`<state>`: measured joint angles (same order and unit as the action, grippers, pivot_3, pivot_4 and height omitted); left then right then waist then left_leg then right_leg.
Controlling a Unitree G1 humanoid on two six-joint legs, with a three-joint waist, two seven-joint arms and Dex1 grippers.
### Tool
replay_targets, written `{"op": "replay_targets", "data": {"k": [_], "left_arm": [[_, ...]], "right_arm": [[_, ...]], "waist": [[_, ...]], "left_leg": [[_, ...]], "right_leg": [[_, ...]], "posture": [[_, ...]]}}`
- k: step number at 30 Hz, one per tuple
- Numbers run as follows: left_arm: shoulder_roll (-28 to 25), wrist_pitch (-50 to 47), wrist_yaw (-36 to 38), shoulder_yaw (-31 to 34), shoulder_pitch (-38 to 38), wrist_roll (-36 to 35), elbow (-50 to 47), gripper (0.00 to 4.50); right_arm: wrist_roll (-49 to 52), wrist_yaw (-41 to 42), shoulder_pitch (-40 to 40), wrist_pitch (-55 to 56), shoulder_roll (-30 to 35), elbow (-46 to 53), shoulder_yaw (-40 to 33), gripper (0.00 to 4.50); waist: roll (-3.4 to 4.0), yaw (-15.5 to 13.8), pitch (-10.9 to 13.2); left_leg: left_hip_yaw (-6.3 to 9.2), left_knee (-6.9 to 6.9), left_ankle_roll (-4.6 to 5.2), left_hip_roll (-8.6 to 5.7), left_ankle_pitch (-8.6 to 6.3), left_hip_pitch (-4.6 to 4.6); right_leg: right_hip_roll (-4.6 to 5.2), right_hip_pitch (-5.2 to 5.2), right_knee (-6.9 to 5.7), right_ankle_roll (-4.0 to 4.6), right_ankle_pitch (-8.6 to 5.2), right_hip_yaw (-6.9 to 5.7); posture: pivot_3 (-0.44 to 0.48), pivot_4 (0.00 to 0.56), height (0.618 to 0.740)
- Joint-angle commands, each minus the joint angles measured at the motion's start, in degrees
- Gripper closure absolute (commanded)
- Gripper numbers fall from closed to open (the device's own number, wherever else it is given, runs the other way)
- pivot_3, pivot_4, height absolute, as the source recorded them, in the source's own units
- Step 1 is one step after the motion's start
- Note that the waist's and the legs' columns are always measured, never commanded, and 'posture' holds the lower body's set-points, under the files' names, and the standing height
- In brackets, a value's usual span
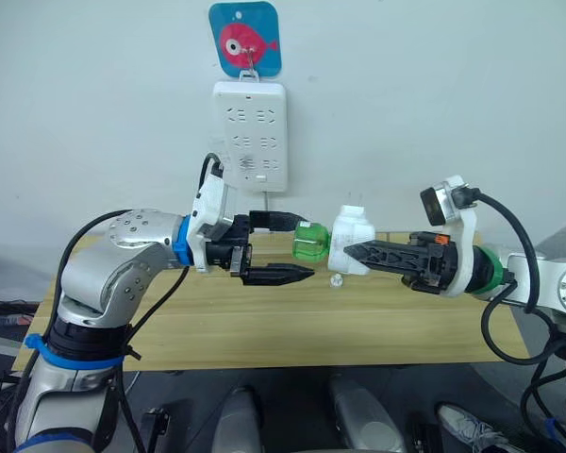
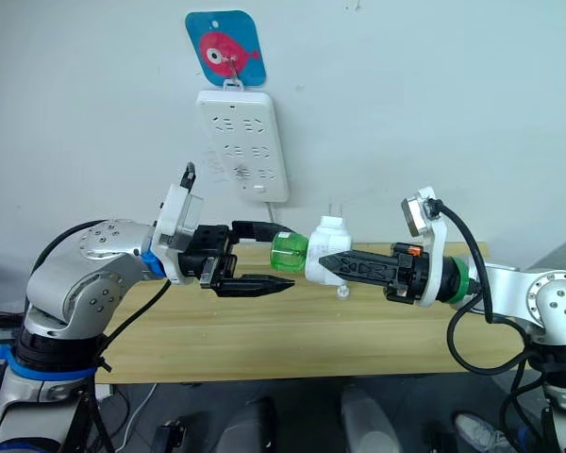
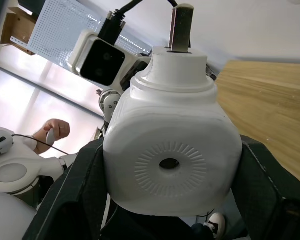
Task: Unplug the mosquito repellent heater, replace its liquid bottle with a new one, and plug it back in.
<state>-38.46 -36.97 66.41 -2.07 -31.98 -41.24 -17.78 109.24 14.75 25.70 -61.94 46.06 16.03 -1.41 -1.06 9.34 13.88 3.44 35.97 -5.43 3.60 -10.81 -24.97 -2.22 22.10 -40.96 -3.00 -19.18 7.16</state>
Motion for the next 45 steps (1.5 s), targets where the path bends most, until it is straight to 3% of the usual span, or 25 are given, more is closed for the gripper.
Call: {"op": "replay_targets", "data": {"k": [1, 4, 10, 20, 25, 27, 30, 33, 38, 44, 45], "left_arm": [[0.1, 1.4, 0.4, 0.0, -1.4, 0.4, -1.2, 0.31], [0.6, 1.1, 1.3, -0.7, -2.6, 0.0, -0.6, 0.31], [1.2, -0.1, 2.1, -1.2, -3.9, -0.8, 0.0, 2.12], [1.0, -0.6, 3.2, -1.9, -4.1, -0.6, -0.1, 2.17], [1.2, -0.1, 2.4, -1.9, -3.2, -0.2, 0.2, 2.17], [1.3, -0.1, 1.9, -1.6, -2.5, -0.2, 0.4, 2.17], [1.5, 0.5, 1.7, -1.8, -1.7, 0.3, 0.7, 2.17], [1.9, 1.1, 1.8, -2.1, -1.2, 0.6, 0.9, 2.17], [3.4, 1.1, 1.9, -2.9, -1.5, 0.7, 0.9, 2.17], [3.9, 0.8, 2.0, -3.3, -1.5, 0.4, 0.2, 2.17], [3.9, 0.7, 2.0, -3.2, -1.5, 0.3, 0.0, 2.17]], "right_arm": [[0.7, 1.5, 1.3, 0.3, 0.2, 1.8, -1.6, 1.50], [0.8, 1.7, 1.5, 0.2, 0.2, 2.1, -1.3, 1.50], [1.0, 1.7, 1.4, 0.1, 0.4, 2.6, -1.2, 1.50], [1.2, 3.6, 0.8, -1.2, 2.0, 4.0, -1.2, 1.50], [-7.7, 8.0, -1.2, -1.9, 6.1, 3.5, -4.6, 0.00], [-15.4, 13.9, -2.1, -2.0, 10.9, 2.7, -7.1, 0.00], [-19.4, 18.3, -1.7, -1.2, 14.3, 0.4, -10.6, 0.00], [-16.2, 18.5, 1.5, -2.0, 13.9, -0.4, -12.0, 0.60], [-10.5, 13.5, 7.4, -2.2, 9.2, 0.7, -8.5, 2.29], [-10.3, 10.8, 11.8, -3.5, 4.8, -3.5, -5.0, 4.42], [-10.7, 11.0, 12.2, -4.0, 4.4, -4.1, -4.7, 4.50]], "waist": [[0.00, 0.0, 0.0], [0.00, 0.0, 0.0], [0.00, 0.0, 0.0], [0.00, 0.0, 0.0], [0.00, 0.0, 0.0], [0.00, -0.1, 0.0], [-0.01, -0.5, 0.0], [-0.01, -0.3, 0.0], [-0.01, 0.2, 0.0], [-0.01, 0.2, 0.0], [-0.01, 0.2, 0.0]], "left_leg": [[0.00, 0.00, 0.00, 0.00, 0.00, 0.00], [0.00, 0.00, 0.00, 0.00, 0.00, 0.00], [0.00, 0.00, 0.00, 0.00, 0.00, 0.00], [0.00, 0.00, 0.00, 0.00, 0.00, 0.00], [0.01, 0.01, 0.00, 0.00, 0.00, 0.00], [0.00, 0.01, 0.00, -0.01, 0.00, -0.01], [-0.02, 0.02, 0.00, -0.01, 0.00, 0.00], [-0.05, 0.03, 0.01, 0.02, 0.00, 0.02], [-0.09, 0.02, 0.00, 0.02, 0.00, 0.03], [-0.08, 0.02, 0.01, -0.01, 0.00, 0.01], [-0.08, 0.03, 0.01, 0.00, 0.00, 0.01]], "right_leg": [[0.00, 0.00, 0.00, 0.01, 0.00, 0.00], [0.00, 0.00, 0.00, 0.01, 0.00, 0.00], [0.00, 0.00, 0.00, 0.00, 0.00, -0.01], [0.00, 0.00, 0.00, 0.00, 0.00, 0.00], [0.00, 0.00, 0.00, 0.00, 0.00, -0.01], [0.00, 0.00, 0.00, -0.02, -0.01, 0.00], [0.02, 0.00, 0.01, -0.02, -0.01, -0.01], [0.00, 0.00, 0.00, -0.02, -0.01, 0.02], [-0.01, 0.00, 0.00, -0.02, -0.01, 0.06], [0.01, 0.00, 0.01, 0.06, 0.03, 0.06], [0.01, 0.00, 0.00, 0.06, 0.03, 0.06]], "posture": [[-0.194, 0.181, 0.740], [-0.195, 0.181, 0.740], [-0.197, 0.181, 0.740], [-0.199, 0.181, 0.740], [-0.198, 0.184, 0.740], [-0.198, 0.184, 0.740], [-0.205, 0.189, 0.740], [-0.213, 0.191, 0.740], [-0.220, 0.188, 0.740], [-0.211, 0.183, 0.740], [-0.209, 0.183, 0.740]]}}
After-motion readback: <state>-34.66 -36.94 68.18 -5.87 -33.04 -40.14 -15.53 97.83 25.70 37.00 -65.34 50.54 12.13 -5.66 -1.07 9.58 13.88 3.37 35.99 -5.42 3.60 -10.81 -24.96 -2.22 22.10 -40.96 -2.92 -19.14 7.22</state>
